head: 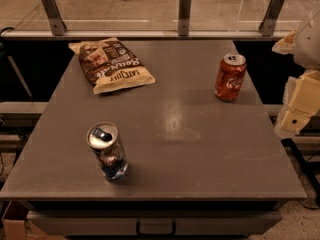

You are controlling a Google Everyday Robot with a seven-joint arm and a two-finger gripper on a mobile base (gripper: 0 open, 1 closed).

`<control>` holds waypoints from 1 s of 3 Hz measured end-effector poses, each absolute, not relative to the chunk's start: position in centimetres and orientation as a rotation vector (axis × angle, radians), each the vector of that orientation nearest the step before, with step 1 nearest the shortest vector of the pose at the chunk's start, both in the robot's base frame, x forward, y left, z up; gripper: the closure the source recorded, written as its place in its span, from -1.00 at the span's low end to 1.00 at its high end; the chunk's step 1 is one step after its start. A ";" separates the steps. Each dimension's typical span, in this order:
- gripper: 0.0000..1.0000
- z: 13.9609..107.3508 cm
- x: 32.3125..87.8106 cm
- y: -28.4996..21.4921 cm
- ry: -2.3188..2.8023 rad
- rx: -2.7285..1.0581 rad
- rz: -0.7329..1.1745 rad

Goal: Move coke can near redbull can

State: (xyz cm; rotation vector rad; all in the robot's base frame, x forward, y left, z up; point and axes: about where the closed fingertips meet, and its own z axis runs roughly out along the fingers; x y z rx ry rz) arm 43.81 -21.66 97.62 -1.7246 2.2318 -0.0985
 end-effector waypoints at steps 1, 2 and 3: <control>-1.00 97.6 43.8 -21.7 2.232 -1.724 -0.099; -1.00 97.8 44.0 -21.8 2.212 -1.714 -0.089; -1.00 97.3 46.4 -23.3 2.172 -1.657 -0.051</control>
Offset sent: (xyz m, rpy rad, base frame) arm 0.0042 -0.0051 -0.0015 0.0412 -0.0094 0.0109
